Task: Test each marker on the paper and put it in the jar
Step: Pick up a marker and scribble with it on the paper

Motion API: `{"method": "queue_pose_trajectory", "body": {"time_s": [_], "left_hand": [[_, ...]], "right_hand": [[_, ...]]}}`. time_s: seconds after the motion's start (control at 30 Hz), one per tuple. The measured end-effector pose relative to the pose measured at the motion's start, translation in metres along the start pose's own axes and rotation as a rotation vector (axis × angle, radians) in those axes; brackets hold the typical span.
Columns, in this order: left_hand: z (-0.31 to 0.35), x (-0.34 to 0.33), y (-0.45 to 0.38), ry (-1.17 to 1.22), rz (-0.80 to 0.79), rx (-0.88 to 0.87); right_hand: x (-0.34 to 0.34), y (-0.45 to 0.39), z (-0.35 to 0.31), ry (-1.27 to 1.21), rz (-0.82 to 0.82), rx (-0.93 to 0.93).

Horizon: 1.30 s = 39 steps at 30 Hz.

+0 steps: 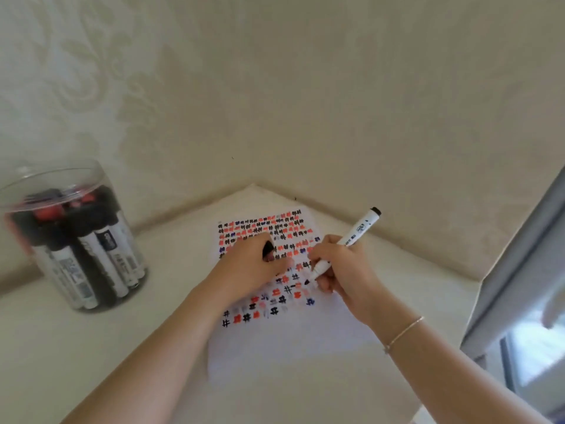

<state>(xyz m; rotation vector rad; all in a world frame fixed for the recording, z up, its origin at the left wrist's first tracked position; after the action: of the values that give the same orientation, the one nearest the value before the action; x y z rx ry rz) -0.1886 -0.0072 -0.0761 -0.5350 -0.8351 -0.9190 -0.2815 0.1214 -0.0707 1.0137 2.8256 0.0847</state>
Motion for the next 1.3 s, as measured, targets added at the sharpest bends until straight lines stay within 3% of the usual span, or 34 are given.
{"method": "queue_pose_trajectory", "body": {"time_s": [0.2,0.6,0.83,1.0,1.2,1.3], "left_hand": [[-0.001,-0.014,-0.006,-0.14,-0.049,-0.01],[-0.005,-0.014,-0.008,-0.219,-0.036,-0.026],[-0.005,-0.012,-0.01,-0.266,-0.049,-0.028],[-0.008,-0.012,-0.009,-0.267,-0.029,-0.023],[-0.008,-0.013,-0.008,-0.268,-0.031,-0.026],[-0.008,-0.012,-0.008,-0.265,-0.03,-0.024]], "right_hand": [[0.008,0.014,0.016,0.093,0.023,0.035],[0.029,-0.006,0.023,0.36,0.303,0.147],[0.028,-0.004,0.012,0.282,0.264,0.194],[0.017,-0.007,0.007,0.178,0.017,0.16],[0.025,-0.008,0.021,0.331,0.249,0.133],[0.024,-0.005,0.021,0.378,0.276,0.135]]}}
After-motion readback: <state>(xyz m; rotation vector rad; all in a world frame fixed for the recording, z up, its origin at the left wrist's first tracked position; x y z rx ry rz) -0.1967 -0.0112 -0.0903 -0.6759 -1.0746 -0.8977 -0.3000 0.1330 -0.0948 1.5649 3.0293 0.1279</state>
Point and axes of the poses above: each hand's wrist, its own y-axis away from the middle knuckle, its own x-axis out of the back of the hand, z = x × y, the point moved 5 cm from there along -y, towards the middle knuckle, and after that the axes turned 5 degrees about -z, right-handed, at the moved point
